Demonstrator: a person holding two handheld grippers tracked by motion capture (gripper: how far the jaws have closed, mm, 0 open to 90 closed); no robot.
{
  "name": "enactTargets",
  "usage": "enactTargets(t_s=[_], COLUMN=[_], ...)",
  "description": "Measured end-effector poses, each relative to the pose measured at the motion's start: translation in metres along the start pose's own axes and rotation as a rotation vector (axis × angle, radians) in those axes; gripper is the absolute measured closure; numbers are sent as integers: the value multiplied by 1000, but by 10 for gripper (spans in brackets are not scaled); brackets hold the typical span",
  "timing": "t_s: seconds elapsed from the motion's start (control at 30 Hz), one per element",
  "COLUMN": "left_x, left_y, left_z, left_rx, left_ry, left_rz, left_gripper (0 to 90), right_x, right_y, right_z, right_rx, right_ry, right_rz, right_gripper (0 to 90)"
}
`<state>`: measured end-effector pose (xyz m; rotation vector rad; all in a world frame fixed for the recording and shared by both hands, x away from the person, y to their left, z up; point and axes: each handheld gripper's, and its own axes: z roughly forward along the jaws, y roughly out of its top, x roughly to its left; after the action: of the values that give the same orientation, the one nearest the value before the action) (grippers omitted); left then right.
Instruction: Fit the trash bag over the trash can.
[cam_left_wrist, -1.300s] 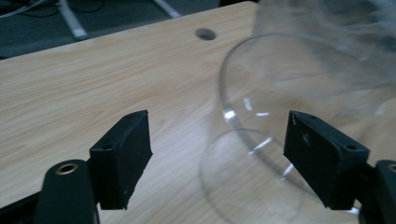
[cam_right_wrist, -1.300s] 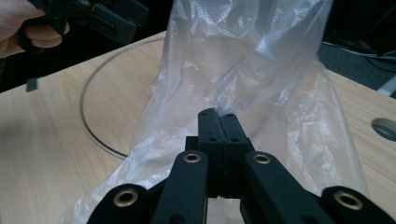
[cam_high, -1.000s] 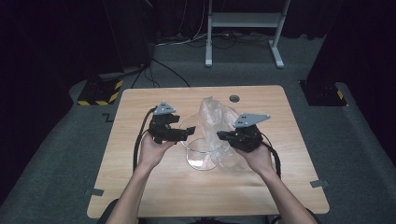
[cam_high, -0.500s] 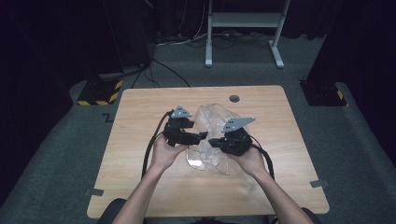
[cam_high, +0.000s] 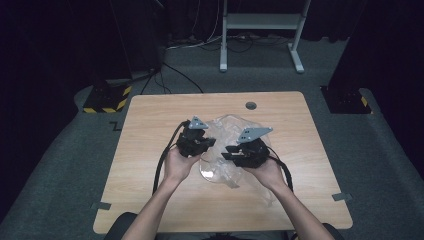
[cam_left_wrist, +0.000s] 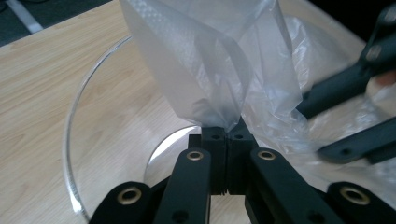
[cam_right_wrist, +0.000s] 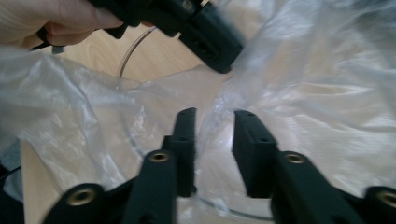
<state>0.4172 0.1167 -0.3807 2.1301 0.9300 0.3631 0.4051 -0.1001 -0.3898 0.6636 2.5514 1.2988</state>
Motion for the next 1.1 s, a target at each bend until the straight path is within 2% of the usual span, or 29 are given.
enactTargets(t_s=[0.07, 0.1, 0.13, 0.17, 0.2, 0.23, 0.27, 0.33, 0.37, 0.43, 0.5, 0.53, 0.57, 0.6, 0.63, 0.67, 0.7, 0.77, 0.8, 0.83, 0.87, 0.9, 0.97, 1.0, 1.03, 1.1], left_x=[-1, -2, -2, -2, -2, -2, -2, -1, -1, -1, -1, -1, -2, -2, -2, -2, -2, -2, -2, -2, -2, 0, 1, 2, 2, 5], left_y=[0, 0, 0, 0, 0, -1, -1, -1, -1, -1, -1, -1, -1, -1, -1, -1, -2, -2, -2, -2, -2, -3, -4, -6, -6, -9], left_z=[2, 2, 2, 2, 2, 2, 2, 2, 2, 3, 3, 3, 3, 3, 3, 3, 3, 3, 3, 3, 2, 1, -1, -5, -5, -14], left_rx=[16, 21, 21, 23, 24, 26, 26, 30, 33, 35, 36, 37, 37, 37, 37, 37, 32, 30, 26, 21, 13, -2, -15, -31, -31, -48], left_ry=[19, 26, 26, 32, 35, 38, 38, 41, 47, 46, 49, 48, 48, 48, 52, 52, 48, 45, 41, 34, 27, 9, 0, 1, 1, 7], left_rz=[16, 22, 22, 24, 26, 22, 22, 17, 23, 22, 26, 25, 26, 26, 29, 29, 24, 23, 19, 13, 5, -18, -34, -47, -47, -61], left_gripper=[893, 893, 893, 893, 893, 893, 892, 892, 891, 890, 886, 886, 873, 867, 858, 850, 837, 811, 784, 784, 758, 679, 645, 562, 524, 463], right_x=[-1, -4, -4, -6, -11, -15, -15, -25, -35, -42, -44, -45, -45, -45, -41, -41, -40, -38, -33, -33, -29, -23, -21, -15, -15, -10], right_y=[0, -1, -1, -1, -4, -6, -6, -10, -15, -19, -21, -22, -23, -23, -20, -20, -19, -18, -15, -15, -13, -8, -6, 0, 0, 5], right_z=[-8, -17, -17, -21, -28, -31, -31, -33, -33, -31, -29, -26, -24, -24, -28, -28, -32, -33, -34, -34, -33, -31, -30, -24, -24, -12], right_rx=[-33, -68, -68, -80, -99, -102, -102, -107, -110, -106, -102, -96, -103, -103, -115, -115, -126, -130, -128, -128, -132, -140, -134, -116, -116, -76], right_ry=[-33, -68, -68, -89, -138, -154, -154, -164, -156, -134, -116, -94, -81, -81, -124, -124, -137, -143, -176, -176, -182, -179, -179, -165, -165, -132], right_rz=[11, 31, 31, 41, 71, 92, 92, 154, 211, 257, 274, 284, 284, 284, 250, 250, 224, 212, 164, 164, 142, 97, 79, 39, 39, 5], right_gripper=[536, 482, 482, 464, 442, 441, 441, 430, 431, 450, 484, 536, 633, 633, 769, 769, 868, 889, 900, 900, 900, 900, 900, 900, 900, 900])
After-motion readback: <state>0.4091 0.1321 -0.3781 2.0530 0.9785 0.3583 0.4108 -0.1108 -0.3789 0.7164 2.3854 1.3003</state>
